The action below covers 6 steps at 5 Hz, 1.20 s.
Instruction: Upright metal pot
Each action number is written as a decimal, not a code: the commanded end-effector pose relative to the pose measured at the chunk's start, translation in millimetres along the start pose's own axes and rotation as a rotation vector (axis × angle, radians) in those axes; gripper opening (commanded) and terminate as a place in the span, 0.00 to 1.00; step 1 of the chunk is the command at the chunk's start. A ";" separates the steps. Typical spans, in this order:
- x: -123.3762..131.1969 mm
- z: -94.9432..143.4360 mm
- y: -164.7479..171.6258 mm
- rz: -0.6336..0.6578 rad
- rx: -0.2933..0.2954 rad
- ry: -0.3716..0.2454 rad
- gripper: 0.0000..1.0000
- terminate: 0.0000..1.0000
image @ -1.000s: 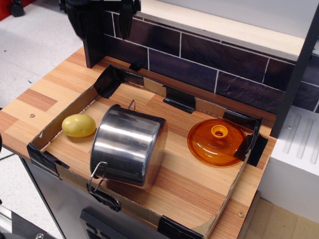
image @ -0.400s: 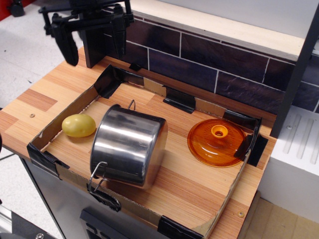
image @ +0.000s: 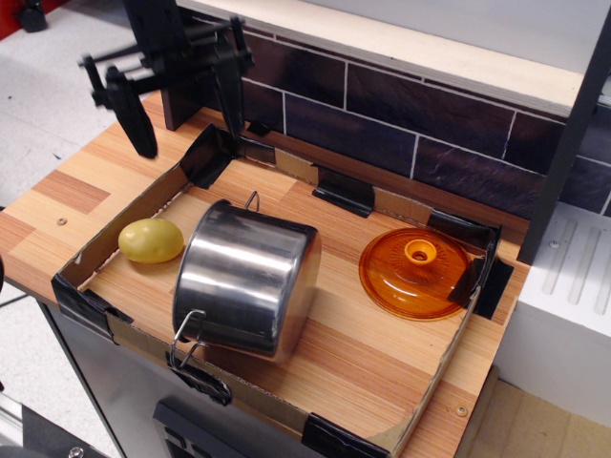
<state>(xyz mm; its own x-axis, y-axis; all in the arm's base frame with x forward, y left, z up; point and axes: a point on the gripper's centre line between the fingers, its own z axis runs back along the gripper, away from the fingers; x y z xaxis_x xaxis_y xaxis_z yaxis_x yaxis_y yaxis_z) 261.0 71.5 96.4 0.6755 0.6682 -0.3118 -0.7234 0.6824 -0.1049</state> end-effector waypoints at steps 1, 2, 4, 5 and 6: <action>-11.9 -8.6 -6.6 -0.042 -0.013 0.065 1.00 0.00; -16.7 -20.0 -11.8 -0.038 0.003 0.137 1.00 0.00; -24.1 -48.6 -25.1 -0.040 0.058 0.167 1.00 0.00; -32.0 -63.1 -25.1 -0.095 0.075 0.166 0.00 0.00; -29.3 -58.5 -25.5 -0.069 0.069 0.137 0.00 0.00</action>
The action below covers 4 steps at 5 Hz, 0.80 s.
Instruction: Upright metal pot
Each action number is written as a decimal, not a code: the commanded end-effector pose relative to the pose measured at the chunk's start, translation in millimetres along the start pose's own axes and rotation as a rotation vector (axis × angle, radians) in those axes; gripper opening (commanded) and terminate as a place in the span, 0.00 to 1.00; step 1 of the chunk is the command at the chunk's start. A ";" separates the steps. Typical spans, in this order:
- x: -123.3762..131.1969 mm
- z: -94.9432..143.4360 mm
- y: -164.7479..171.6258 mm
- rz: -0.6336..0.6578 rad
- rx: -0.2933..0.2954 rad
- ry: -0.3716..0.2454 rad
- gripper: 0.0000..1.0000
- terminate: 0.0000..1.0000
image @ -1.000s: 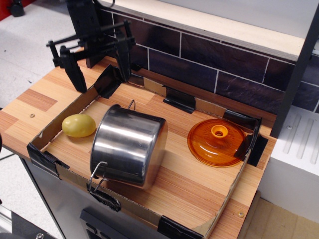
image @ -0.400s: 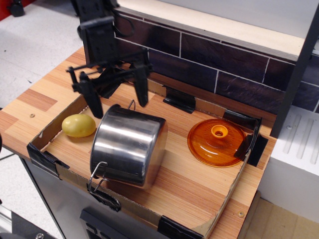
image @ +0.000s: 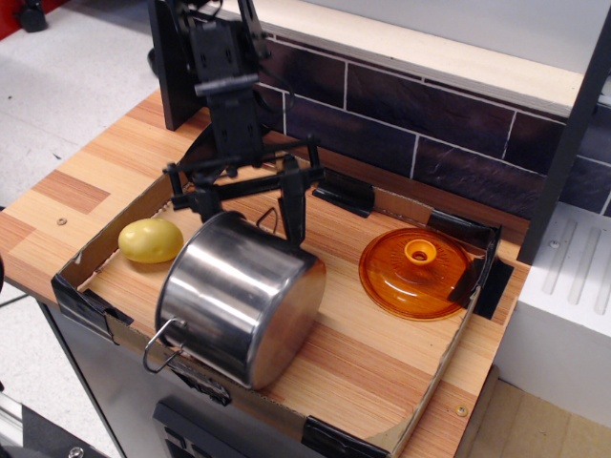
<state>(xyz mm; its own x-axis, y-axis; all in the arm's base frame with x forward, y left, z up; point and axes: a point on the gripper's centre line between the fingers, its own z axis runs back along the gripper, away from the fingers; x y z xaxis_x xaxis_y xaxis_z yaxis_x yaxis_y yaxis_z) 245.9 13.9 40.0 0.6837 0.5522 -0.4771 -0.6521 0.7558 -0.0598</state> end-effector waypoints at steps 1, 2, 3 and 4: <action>0.0 17.9 -1.3 0.022 0.022 -0.067 0.00 0.00; -6.8 25.1 -2.0 0.029 0.085 -0.091 0.00 0.00; -25.5 33.4 -11.2 0.043 0.185 -0.249 0.00 0.00; -44.8 33.9 -21.3 0.074 0.235 -0.473 0.00 0.00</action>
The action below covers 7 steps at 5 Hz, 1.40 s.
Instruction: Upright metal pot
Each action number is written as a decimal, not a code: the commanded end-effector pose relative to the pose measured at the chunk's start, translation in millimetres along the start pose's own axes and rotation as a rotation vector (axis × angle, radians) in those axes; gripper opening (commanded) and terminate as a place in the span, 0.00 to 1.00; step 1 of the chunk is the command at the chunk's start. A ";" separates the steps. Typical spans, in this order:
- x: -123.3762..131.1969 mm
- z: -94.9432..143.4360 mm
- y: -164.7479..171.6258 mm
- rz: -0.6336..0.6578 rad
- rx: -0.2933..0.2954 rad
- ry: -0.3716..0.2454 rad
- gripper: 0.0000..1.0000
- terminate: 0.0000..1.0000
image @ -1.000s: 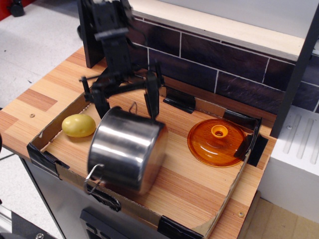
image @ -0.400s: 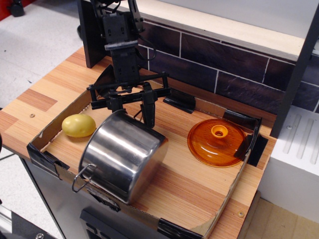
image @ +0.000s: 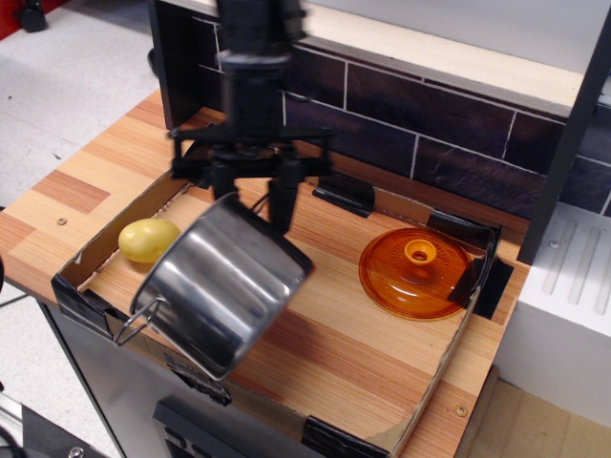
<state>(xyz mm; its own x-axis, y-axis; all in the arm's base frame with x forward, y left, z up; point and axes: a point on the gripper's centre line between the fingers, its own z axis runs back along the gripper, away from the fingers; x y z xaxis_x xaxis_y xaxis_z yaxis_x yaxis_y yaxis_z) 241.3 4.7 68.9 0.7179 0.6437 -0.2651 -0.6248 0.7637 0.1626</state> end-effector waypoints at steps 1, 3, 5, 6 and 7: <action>-30.5 18.9 -22.4 0.057 0.078 -0.515 0.00 0.00; -14.2 5.8 -42.8 0.077 0.101 -0.673 0.00 0.00; -12.4 -13.6 -50.4 0.034 0.223 -0.669 1.00 0.00; -18.7 -6.2 -52.1 0.056 0.162 -0.624 1.00 0.00; -29.6 12.8 -50.4 0.082 0.073 -0.474 1.00 0.00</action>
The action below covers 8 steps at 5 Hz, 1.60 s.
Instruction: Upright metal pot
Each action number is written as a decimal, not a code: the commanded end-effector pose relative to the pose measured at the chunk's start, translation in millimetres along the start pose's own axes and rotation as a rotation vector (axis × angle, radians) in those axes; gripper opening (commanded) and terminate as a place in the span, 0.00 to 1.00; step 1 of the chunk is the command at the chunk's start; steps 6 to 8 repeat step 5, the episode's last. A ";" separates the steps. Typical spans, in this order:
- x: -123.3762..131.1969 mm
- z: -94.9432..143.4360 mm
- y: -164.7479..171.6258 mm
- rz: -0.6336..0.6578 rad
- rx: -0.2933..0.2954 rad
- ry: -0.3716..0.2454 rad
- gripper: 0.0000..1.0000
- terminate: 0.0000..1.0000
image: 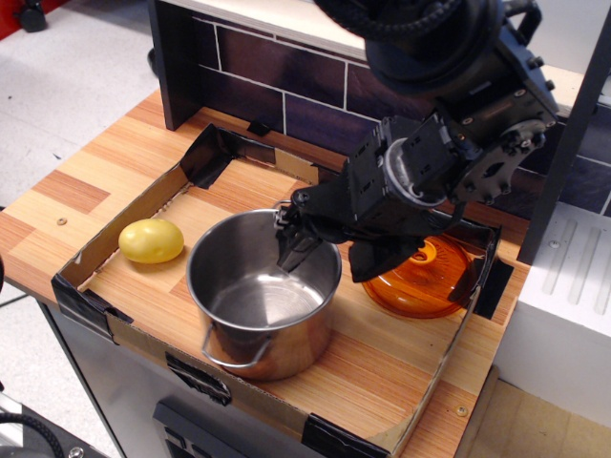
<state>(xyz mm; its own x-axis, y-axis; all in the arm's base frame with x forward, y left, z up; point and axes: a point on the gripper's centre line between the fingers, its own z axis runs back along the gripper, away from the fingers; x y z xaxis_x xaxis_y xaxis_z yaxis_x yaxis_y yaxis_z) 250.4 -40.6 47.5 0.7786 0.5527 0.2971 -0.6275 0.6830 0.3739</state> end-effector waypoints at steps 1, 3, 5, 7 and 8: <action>12.2 52.5 14.3 0.041 -0.263 0.284 1.00 0.00; 33.0 99.1 51.3 0.015 -0.434 0.369 1.00 0.00; 39.9 108.3 65.0 -0.035 -0.412 0.353 1.00 1.00; 39.9 108.3 65.0 -0.035 -0.412 0.353 1.00 1.00; 39.9 108.3 65.0 -0.035 -0.412 0.353 1.00 1.00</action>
